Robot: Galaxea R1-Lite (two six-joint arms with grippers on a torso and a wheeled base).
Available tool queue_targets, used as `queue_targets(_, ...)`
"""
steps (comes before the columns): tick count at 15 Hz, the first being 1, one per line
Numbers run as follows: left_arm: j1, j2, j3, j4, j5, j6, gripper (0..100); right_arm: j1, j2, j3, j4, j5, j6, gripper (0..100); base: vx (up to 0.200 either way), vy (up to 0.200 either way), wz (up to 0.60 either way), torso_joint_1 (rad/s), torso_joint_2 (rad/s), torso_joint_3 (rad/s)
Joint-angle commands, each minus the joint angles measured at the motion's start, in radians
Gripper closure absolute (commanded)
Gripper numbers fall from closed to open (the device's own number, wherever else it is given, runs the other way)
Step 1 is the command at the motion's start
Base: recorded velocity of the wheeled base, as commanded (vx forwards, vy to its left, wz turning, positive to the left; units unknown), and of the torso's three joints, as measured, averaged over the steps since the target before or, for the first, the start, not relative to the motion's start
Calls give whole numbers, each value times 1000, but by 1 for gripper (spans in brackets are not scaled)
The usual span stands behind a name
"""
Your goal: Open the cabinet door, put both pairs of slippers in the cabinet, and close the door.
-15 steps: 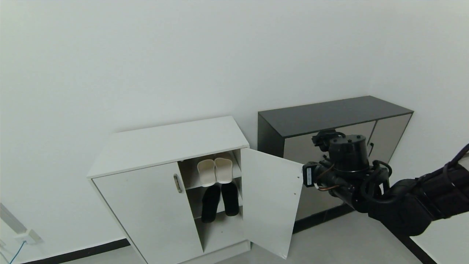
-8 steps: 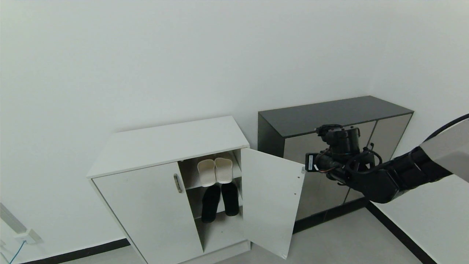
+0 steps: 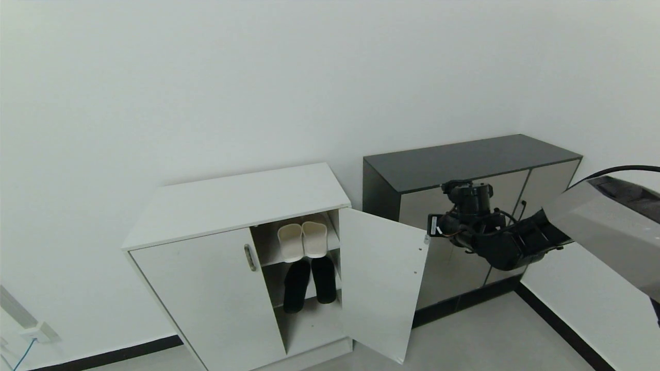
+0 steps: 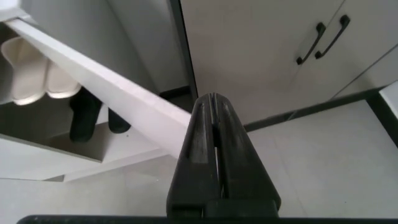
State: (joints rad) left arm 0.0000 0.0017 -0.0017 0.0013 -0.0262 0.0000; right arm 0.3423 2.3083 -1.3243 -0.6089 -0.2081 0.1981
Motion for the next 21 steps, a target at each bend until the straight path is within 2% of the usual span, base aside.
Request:
queue_targets(1, 0, 0, 0, 0, 0, 0, 100, -3, 59, -32, 1, -1, 0, 100, 0, 0, 0, 0, 0, 0)
queue_targets(13, 0, 0, 0, 0, 0, 0, 100, 17, 76, -35, 20, 9, 3, 100, 0, 0, 0, 0, 0, 0)
queue_targets(21, 2, 0, 0, 0, 0, 0, 100, 201, -67, 157, 17, 7, 9, 100, 0, 0, 0, 0, 0, 0)
